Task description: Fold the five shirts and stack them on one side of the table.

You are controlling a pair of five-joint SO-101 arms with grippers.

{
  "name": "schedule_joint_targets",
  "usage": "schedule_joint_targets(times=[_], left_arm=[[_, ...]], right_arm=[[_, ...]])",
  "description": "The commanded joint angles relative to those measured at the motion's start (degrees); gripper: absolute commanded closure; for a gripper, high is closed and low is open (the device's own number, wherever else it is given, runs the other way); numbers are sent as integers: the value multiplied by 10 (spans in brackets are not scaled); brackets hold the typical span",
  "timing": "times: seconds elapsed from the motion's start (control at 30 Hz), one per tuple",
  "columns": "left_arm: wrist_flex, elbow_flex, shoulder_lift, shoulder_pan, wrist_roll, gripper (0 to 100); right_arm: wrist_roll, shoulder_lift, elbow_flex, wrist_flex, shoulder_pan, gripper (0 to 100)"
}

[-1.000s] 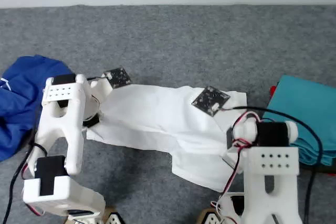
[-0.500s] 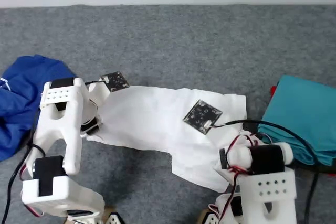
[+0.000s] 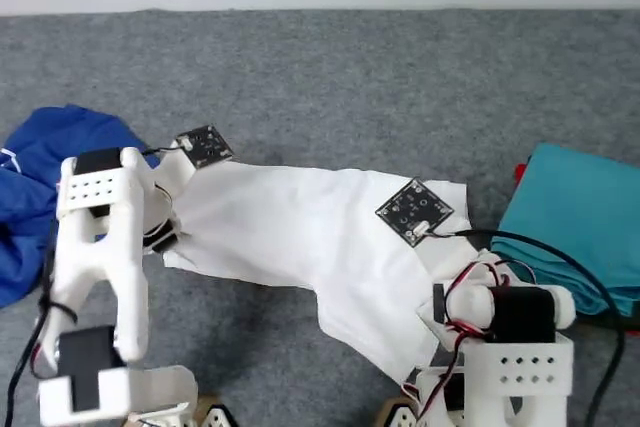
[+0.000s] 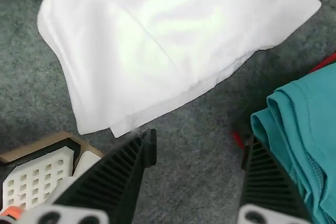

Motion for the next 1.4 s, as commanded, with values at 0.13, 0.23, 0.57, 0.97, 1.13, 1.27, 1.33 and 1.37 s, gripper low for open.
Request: schedule_joint_targets(times=[0.13,0.23,0.57,0.97,1.13,1.27,1.33,1.37], left_arm=[[18,-2,-102,-2,17,894],[25,5,-113,8,31,877],[59,58,-117,18,29,820],[98,57,-243,22,32,820],[65,56,-280,21,98,821],[-16,57,-261,19,215,823],[-47,52,-239,20,256,824],[-62,51,-226,21,269,831]], right_arm=[[-6,-3,-12,-51,25,732],[-6,-3,10,-59,25,732],[-7,-3,35,-56,25,732],[-83,-3,35,-58,24,732],[-87,-2,35,-101,24,734],[-84,22,34,-171,24,830],[-84,59,32,-203,23,908],[-84,80,32,-218,22,939]])
